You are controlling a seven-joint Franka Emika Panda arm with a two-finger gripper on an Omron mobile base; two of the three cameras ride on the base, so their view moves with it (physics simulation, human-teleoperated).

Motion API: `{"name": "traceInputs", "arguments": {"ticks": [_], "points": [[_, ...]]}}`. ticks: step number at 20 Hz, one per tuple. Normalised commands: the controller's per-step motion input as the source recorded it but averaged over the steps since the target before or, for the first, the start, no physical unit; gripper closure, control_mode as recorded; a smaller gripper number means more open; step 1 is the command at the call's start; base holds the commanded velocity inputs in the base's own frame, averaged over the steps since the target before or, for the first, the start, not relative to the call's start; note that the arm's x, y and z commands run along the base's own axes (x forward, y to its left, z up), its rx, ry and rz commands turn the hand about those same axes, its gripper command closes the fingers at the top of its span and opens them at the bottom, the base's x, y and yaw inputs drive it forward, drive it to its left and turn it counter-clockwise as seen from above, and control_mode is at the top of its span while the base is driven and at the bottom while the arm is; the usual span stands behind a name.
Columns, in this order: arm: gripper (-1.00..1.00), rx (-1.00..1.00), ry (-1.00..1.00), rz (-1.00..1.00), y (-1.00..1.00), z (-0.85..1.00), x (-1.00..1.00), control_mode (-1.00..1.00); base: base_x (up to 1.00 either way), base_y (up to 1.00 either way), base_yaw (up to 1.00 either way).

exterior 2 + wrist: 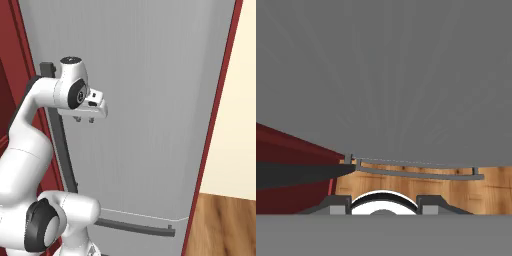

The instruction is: Open the fridge, grab two sodas, and place both sodas inside the bowl with ice on the dining counter.

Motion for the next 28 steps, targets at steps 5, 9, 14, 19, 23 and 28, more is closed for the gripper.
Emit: {"name": "traceInputs", "arguments": {"ticks": [5,9,14,19,23,28], "points": [[-1.0,0.0,0.0,0.0,0.0,0.0,0.0,1.0,-0.28,0.0,0.01],[-1.0,0.0,0.0,0.0,0.0,0.0,0.0,1.0,-0.74,0.08,0.03],[-1.0,0.0,0.0,0.0,0.0,0.0,0.0,1.0,-0.58,0.21,0.0],[-1.0,0.0,0.0,0.0,0.0,0.0,0.0,1.0,-0.46,0.13,0.01],[-1.0,0.0,0.0,0.0,0.0,0.0,0.0,1.0,-0.14,0.42,0.0],[-1.0,0.0,0.0,0.0,0.0,0.0,0.0,1.0,-0.04,0.41,0.0]]}}
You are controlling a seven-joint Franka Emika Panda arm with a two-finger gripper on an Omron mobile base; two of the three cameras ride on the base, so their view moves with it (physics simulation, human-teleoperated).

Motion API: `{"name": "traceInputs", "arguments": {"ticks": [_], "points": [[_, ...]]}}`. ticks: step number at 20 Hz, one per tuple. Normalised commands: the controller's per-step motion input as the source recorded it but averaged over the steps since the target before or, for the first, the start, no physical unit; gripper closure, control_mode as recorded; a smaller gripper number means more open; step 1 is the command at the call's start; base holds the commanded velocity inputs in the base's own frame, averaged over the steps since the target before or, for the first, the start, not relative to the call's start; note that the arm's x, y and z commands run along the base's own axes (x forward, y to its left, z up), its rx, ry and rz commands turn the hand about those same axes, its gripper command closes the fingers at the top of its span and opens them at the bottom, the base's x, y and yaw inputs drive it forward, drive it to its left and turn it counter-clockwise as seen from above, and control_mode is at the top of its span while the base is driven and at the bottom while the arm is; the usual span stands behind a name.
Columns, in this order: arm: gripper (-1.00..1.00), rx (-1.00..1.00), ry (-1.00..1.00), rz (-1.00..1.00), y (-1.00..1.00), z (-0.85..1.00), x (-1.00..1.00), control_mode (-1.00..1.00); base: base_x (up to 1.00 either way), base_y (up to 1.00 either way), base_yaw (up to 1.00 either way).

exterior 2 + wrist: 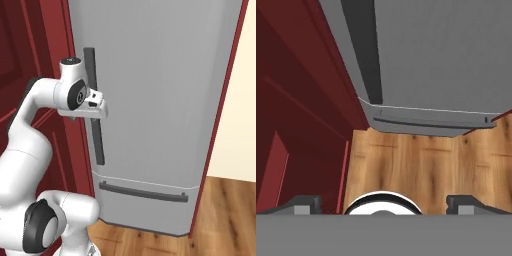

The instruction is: Open the fridge, grab two sodas, and place both sodas inside the bowl with ice on the dining counter.

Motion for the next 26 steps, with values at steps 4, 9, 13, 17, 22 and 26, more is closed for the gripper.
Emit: {"name": "traceInputs", "arguments": {"ticks": [4,9,13,17,22,26], "points": [[-1.0,0.0,0.0,0.0,0.0,0.0,0.0,1.0,0.0,0.22,0.0],[-1.0,0.0,0.0,0.0,0.0,0.0,0.0,1.0,0.12,0.25,0.0],[-1.0,0.03,-0.04,0.07,0.19,-0.33,0.13,-1.0,0.03,0.09,0.01],[-1.0,0.06,-0.17,0.03,0.16,-0.12,0.26,-1.0,0.0,0.0,0.0],[-1.0,0.0,-0.06,0.0,0.05,0.0,0.42,-1.0,0.0,0.0,0.0],[-1.0,-0.01,0.0,-0.05,0.02,0.0,0.5,-1.0,0.0,0.0,0.0]]}}
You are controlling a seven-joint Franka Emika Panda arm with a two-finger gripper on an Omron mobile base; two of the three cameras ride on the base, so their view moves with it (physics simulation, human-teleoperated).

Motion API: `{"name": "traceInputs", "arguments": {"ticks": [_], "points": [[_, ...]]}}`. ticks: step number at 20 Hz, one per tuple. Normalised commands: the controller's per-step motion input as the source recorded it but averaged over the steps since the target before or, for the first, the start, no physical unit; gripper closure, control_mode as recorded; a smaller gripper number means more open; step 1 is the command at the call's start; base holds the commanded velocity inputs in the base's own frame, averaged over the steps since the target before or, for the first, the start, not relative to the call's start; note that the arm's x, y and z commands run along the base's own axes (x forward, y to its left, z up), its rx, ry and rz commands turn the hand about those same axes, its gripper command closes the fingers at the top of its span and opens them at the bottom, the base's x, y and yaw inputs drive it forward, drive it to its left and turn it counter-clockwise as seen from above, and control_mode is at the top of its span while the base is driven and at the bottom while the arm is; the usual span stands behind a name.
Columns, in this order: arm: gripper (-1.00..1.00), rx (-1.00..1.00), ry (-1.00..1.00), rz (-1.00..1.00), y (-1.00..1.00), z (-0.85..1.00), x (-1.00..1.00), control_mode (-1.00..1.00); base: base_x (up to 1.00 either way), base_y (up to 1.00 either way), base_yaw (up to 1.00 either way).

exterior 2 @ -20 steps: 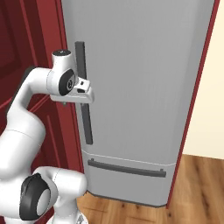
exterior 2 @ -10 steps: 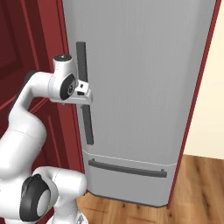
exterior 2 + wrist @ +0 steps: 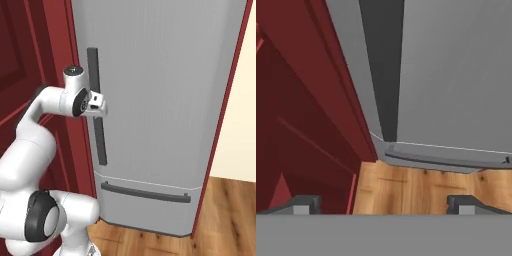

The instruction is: Open the fridge, grab two sodas, and place both sodas inside the bowl with ice on the dining counter.

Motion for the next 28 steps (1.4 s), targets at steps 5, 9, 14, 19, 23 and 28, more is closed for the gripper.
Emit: {"name": "traceInputs", "arguments": {"ticks": [5,9,14,19,23,28], "points": [[-1.0,0.0,0.0,-0.04,0.08,0.0,0.64,-1.0,0.0,0.0,0.0],[-1.0,0.0,-0.02,-0.04,0.12,-0.04,0.56,-1.0,0.0,0.0,0.0],[-1.0,0.0,-0.02,-0.02,0.05,-0.08,0.51,-1.0,0.0,0.0,0.0],[-1.0,0.0,-0.05,-0.03,0.02,-0.13,0.39,-1.0,0.0,0.0,0.0],[-1.0,0.0,-0.08,-0.03,0.03,-0.21,0.27,-1.0,0.0,0.0,0.0],[-1.0,0.0,-0.1,-0.02,0.02,-0.19,0.22,-1.0,0.0,0.0,0.0]]}}
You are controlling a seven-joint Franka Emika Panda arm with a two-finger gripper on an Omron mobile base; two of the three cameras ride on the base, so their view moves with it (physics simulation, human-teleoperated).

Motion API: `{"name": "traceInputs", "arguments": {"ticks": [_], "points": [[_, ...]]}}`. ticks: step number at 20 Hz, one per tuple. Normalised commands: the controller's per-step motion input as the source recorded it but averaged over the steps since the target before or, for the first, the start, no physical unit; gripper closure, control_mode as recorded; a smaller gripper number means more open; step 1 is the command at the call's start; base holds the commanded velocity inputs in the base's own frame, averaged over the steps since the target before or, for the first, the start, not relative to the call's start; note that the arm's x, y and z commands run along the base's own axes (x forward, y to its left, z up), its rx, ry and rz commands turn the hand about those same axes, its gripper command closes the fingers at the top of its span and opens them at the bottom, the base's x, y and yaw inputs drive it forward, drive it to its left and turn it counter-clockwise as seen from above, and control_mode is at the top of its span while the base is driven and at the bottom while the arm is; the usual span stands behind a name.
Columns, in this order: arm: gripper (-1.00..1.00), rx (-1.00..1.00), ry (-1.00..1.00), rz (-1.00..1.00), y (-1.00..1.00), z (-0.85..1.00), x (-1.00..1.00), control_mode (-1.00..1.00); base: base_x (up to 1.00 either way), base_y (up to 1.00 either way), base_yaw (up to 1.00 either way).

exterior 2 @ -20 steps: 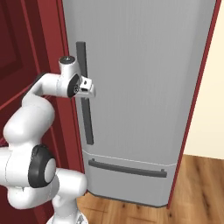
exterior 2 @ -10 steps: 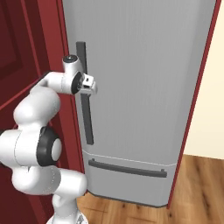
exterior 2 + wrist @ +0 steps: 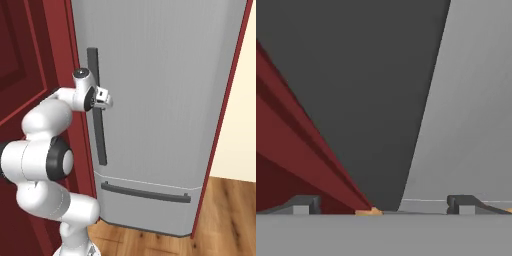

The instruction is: Open the fridge, grab two sodas, and place both sodas inside the bowl with ice on the dining counter.

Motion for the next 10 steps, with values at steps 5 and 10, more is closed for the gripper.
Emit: {"name": "traceInputs", "arguments": {"ticks": [5,10], "points": [[-1.0,0.0,-0.09,-0.01,0.04,-0.21,0.25,-1.0,0.0,0.0,0.0],[-1.0,0.0,-0.07,-0.02,0.01,-0.17,0.29,-1.0,0.0,0.0,0.0]]}}
